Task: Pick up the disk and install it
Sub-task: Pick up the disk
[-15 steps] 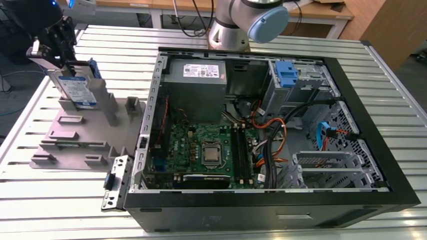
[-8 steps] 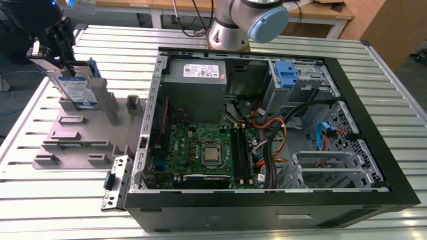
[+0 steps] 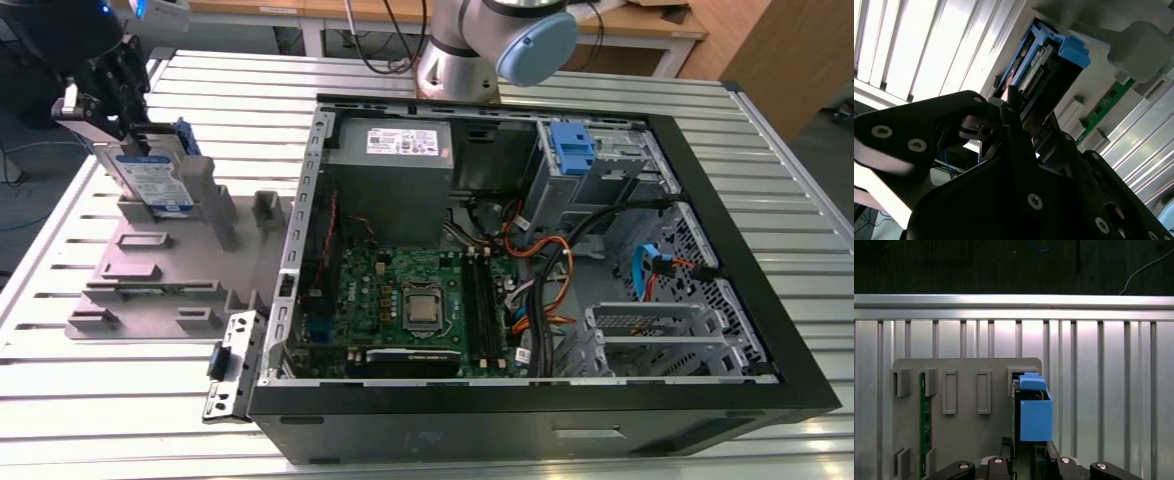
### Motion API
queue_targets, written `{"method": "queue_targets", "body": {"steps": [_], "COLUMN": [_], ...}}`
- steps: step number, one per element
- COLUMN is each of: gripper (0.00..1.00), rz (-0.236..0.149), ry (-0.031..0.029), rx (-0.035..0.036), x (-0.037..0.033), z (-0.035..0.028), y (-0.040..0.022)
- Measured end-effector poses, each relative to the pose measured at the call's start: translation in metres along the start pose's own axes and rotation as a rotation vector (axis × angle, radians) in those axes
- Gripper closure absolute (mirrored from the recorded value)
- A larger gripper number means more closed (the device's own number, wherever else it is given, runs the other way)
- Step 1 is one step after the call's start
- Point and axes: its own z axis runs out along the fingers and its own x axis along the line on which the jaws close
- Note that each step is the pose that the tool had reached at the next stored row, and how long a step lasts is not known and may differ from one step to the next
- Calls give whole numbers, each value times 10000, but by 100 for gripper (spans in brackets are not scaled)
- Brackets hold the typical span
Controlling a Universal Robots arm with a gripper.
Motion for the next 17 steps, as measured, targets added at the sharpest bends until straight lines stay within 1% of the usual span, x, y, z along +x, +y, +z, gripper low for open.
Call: {"method": "queue_targets", "body": {"steps": [16, 17], "gripper": [65, 65], "rz": [3, 4], "ry": [0, 7], "rx": [0, -5], "x": [0, 0], "z": [-3, -7], "y": [0, -1]}}
